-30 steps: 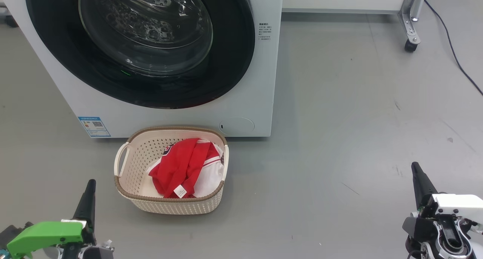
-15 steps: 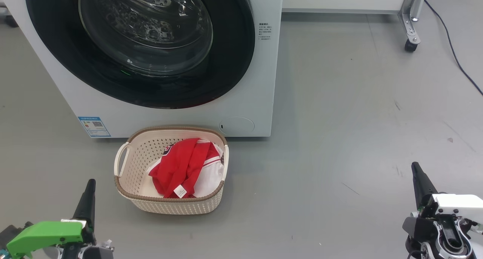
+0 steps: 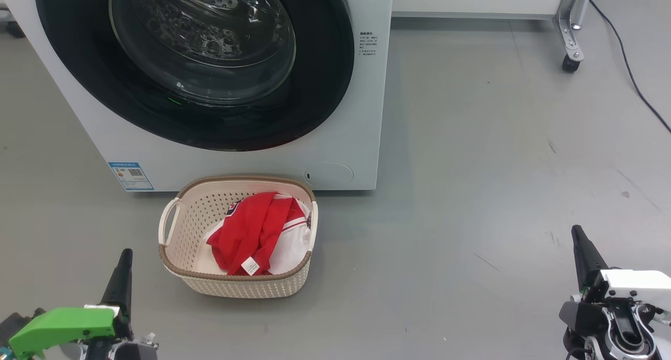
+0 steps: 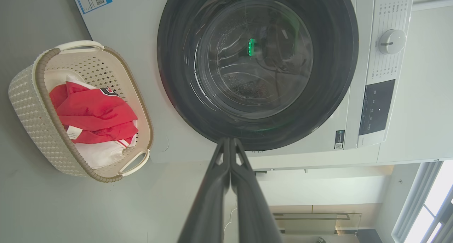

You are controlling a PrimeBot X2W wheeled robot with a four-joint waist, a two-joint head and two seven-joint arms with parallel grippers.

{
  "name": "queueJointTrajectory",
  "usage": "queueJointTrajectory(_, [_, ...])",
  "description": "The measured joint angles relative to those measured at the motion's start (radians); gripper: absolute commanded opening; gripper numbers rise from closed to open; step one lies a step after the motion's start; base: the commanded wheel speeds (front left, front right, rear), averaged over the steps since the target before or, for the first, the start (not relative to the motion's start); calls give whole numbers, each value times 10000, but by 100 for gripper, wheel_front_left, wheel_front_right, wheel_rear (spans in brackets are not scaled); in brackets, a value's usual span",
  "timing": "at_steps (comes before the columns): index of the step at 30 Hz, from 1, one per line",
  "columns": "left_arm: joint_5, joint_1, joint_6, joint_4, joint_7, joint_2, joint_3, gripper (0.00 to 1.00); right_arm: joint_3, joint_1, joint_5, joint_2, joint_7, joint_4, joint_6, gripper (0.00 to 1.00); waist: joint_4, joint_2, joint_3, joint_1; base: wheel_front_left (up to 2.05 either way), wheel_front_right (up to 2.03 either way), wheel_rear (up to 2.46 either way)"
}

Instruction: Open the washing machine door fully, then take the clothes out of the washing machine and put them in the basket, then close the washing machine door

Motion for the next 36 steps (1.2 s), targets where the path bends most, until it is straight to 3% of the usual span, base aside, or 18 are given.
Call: queueJointTrajectory(36, [0,0,0,-13,2,-52,35,0,-6,0,0,4,0,-2,0,0,0,0,1,0,0,0,0])
